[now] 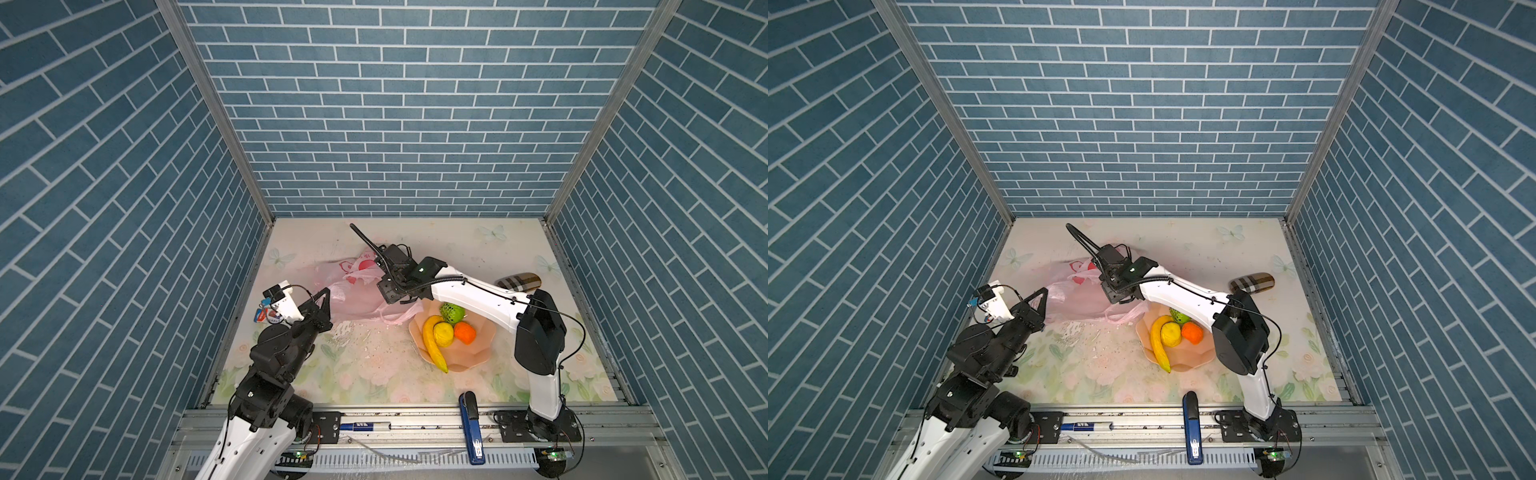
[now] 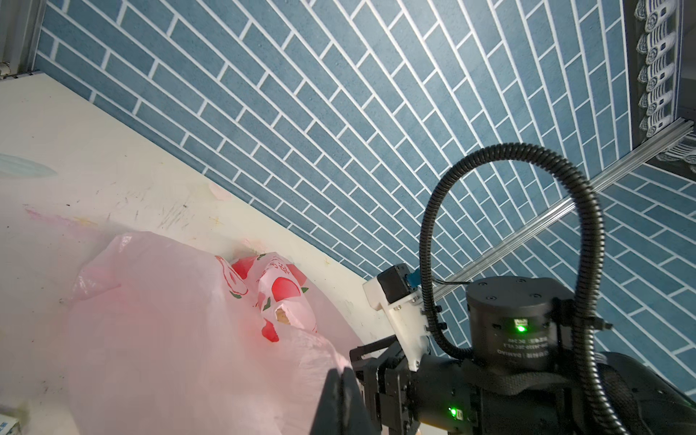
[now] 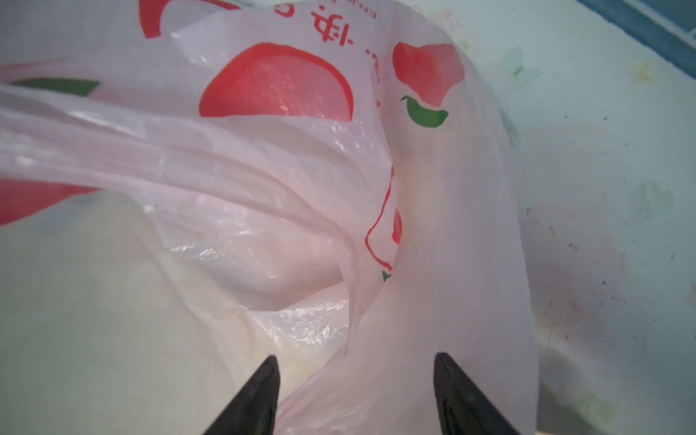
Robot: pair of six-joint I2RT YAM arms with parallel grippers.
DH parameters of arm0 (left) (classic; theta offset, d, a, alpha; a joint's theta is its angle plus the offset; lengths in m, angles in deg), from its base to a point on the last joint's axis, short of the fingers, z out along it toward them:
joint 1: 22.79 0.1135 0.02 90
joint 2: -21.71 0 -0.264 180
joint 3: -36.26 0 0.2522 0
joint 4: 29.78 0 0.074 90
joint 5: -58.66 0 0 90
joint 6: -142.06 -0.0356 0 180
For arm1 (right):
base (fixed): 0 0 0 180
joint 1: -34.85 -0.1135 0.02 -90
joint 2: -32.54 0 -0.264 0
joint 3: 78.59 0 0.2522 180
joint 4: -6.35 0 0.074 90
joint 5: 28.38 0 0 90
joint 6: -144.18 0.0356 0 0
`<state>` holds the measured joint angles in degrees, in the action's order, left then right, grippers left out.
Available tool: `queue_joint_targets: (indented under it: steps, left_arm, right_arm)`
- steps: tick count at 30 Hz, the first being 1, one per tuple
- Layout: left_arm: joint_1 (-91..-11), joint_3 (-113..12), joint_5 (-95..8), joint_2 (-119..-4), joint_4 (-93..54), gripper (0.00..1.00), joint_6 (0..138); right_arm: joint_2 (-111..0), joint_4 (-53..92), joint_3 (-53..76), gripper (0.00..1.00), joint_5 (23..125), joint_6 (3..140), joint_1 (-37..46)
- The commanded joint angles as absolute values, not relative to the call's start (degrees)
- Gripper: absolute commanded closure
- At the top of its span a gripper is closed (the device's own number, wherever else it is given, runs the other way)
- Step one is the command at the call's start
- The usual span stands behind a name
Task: Take fruits out of the plastic bag
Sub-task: Shake the plastic bag at the middle-left of the table.
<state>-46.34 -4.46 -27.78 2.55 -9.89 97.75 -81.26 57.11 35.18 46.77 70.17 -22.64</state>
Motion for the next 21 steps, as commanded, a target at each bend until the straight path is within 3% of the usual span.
queue_joint_targets:
  steps: [1,21]
  left_arm:
    - [-46.3,-3.6,-27.8,3.6,-10.3,1.00,97.9]
    - [-46.3,-3.2,-26.1,6.4,-6.6,1.00,97.9]
  right_arm:
    - [-83.1,54.2,39.2,0.31,42.6,66.5,-22.5]
    - [-92.6,49.3,45.7,0.28,43.8,62.5,-18.4]
